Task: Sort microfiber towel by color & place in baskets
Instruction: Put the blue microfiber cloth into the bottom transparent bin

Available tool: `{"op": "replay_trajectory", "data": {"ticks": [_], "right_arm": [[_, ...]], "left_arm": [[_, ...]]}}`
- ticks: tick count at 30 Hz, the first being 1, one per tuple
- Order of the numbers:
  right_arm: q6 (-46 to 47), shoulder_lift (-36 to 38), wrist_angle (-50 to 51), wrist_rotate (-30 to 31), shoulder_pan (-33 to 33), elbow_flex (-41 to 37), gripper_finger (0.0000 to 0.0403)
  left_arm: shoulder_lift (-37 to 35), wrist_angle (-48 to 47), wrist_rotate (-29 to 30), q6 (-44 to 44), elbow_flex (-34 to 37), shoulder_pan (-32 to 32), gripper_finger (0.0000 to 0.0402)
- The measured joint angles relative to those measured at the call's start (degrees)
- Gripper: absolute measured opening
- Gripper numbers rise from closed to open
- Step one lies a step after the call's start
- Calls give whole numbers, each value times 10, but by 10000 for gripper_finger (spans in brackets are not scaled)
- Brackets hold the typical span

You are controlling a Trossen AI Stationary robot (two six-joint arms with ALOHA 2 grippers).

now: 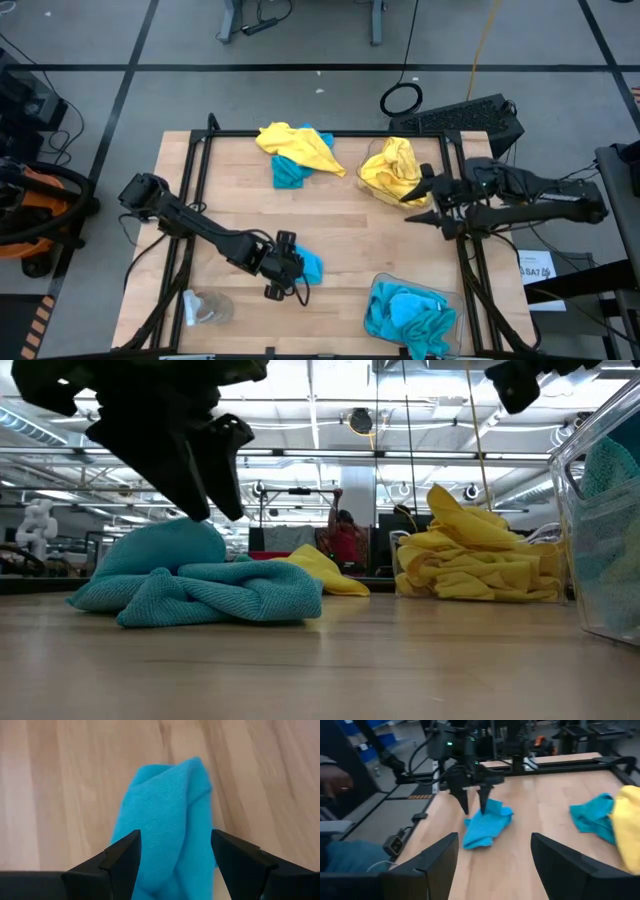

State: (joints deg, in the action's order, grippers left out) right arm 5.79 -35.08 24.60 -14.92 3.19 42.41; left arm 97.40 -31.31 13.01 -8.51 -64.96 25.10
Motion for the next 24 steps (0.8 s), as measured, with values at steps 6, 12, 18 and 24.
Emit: {"op": "replay_trajectory", "data": {"ticks": [6,12,18,24], "right_arm": [[1,-28,-20,22,-42,0,242],[-1,-57,-43,31,-81,0,242],[-2,-81,-68,48,-118,0,242],[-1,-95,-72,92,-155,0,242]], "left_arm": [[0,43,-8,13,33,-1,247],[7,72,-12,14,53,-1,247],[41,92,-34,14,63,-1,255],[75,104,-38,-1,61,-17,294]]}}
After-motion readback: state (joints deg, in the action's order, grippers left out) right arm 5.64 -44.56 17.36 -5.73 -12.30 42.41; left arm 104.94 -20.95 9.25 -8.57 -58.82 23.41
